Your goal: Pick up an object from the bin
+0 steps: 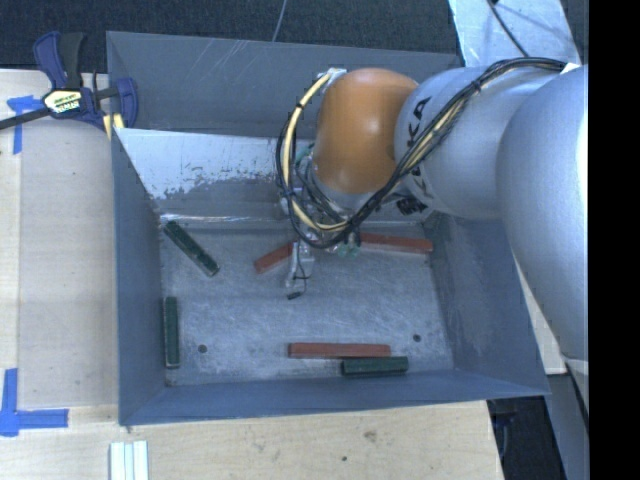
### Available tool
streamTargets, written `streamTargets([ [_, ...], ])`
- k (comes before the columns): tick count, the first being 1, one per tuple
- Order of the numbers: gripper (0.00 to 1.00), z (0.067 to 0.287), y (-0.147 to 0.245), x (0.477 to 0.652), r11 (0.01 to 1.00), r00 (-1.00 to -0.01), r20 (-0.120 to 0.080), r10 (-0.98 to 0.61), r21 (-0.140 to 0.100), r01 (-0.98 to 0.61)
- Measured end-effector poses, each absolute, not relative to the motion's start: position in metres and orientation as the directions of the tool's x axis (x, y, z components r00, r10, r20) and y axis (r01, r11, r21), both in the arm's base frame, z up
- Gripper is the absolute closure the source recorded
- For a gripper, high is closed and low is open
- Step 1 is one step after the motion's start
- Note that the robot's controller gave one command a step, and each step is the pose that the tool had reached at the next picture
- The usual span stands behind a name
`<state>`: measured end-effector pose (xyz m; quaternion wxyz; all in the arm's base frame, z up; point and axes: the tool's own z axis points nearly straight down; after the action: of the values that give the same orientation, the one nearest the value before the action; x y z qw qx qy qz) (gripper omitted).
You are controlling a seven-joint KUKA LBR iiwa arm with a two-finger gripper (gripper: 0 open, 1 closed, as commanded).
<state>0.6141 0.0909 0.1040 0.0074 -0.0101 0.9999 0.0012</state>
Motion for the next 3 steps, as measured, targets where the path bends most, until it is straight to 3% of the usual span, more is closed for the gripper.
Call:
streamTargets([
  [1, 1.00, 0.072, 0.107, 0.622, 0.995, -0.995, -0.008, -0.096, 0.002, -0.096],
  [2, 1.00, 0.072, 0.107, 0.622, 0.995, -0.995, -0.008, -0.095, 0.002, -0.095],
  [3, 1.00, 0.221, 0.061, 0.589, 0.996, -0.996, -0.005, -0.085, -0.001, -0.085],
])
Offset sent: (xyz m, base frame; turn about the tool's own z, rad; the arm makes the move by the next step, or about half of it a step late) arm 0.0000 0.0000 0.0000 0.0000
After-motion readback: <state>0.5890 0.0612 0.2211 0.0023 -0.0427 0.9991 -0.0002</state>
